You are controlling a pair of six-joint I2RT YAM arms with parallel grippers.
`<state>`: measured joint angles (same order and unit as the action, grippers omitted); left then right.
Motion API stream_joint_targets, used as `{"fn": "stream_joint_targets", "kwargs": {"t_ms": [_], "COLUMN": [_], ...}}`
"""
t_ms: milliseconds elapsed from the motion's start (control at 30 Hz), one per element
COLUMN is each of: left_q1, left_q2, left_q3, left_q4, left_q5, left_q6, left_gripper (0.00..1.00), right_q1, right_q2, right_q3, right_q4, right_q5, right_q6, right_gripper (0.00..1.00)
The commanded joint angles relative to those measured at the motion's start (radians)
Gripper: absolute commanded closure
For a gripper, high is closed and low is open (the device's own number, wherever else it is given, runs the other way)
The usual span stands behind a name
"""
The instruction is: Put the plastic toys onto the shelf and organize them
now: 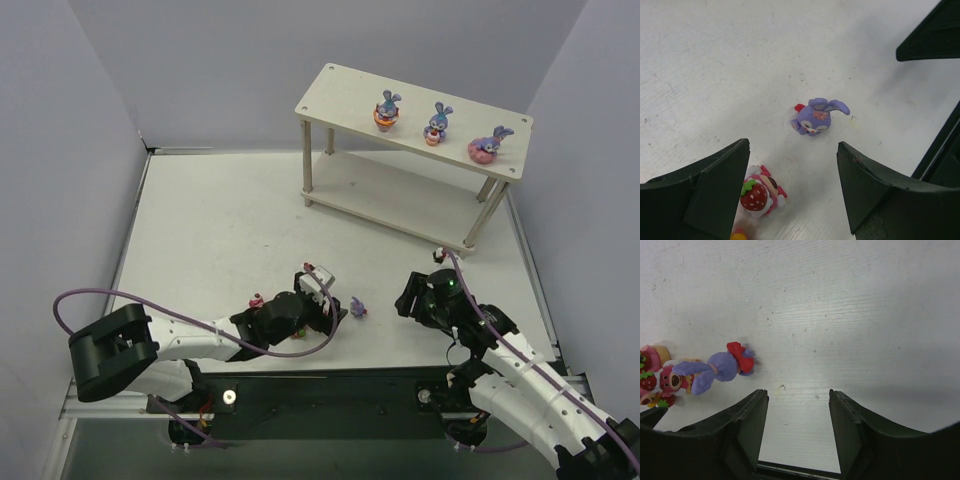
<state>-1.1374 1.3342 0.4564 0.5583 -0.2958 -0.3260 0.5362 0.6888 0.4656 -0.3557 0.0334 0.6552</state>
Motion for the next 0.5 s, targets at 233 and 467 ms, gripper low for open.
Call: {"fn": "stream_joint_targets", "kwargs": {"t_ms": [233, 467], "left_q1": [0.028, 0.093], "left_q2": [0.103, 0.207], "left_q3": [0.03, 0.047], "left_q4": [0.258, 0.33], "left_q5": [0.372, 0.483], "left_q6": [0.183, 0.166], "left_gripper": [0.17, 0.17], "right_q1": [-0.007, -0.01], "right_q2": [-0.017, -0.037], "right_q3": [-0.002, -0.005], "right_q4": [-0.026, -0.049], "right_q5": [0.0, 0.005], "right_q6": [0.007, 0.011], "right_gripper": [0.48, 0.48]}}
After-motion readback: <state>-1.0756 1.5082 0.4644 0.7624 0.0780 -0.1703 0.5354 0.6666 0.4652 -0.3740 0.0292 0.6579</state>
